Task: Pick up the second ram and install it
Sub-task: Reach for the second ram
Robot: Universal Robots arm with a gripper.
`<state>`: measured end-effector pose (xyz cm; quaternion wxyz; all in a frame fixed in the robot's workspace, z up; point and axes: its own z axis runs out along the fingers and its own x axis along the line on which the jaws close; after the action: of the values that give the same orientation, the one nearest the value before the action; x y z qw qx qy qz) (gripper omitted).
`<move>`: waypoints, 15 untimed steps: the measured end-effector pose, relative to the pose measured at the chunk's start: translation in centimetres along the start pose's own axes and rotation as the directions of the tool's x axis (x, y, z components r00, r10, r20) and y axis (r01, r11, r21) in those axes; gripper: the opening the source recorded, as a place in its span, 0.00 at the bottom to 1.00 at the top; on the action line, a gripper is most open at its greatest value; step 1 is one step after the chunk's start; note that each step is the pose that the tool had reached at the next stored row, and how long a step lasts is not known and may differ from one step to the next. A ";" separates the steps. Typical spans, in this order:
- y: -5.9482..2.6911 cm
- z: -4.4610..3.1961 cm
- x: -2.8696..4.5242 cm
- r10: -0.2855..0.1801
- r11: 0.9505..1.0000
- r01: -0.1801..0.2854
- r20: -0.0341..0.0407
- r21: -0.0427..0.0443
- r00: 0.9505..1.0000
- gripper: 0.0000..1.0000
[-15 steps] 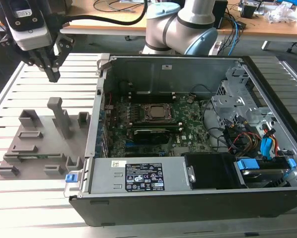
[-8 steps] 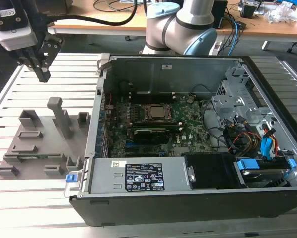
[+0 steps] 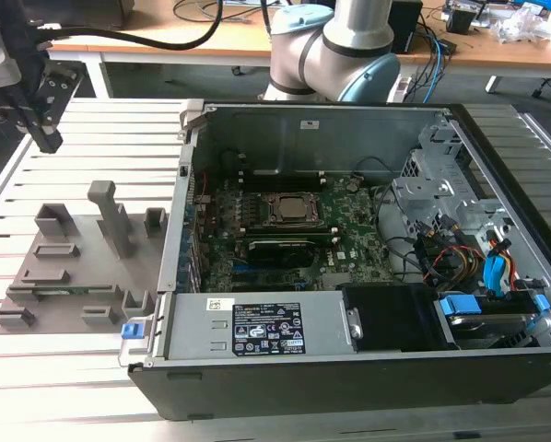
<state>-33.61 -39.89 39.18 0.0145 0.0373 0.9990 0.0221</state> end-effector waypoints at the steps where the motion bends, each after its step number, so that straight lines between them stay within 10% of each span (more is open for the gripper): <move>1: -0.02 0.00 0.22 0.000 1.000 0.000 0.000 0.000 1.000 0.11; 15: -1.84 -0.01 1.25 0.000 1.000 0.000 0.001 0.006 1.000 0.11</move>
<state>-35.00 -41.62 39.08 0.0146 0.0373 0.9990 0.0190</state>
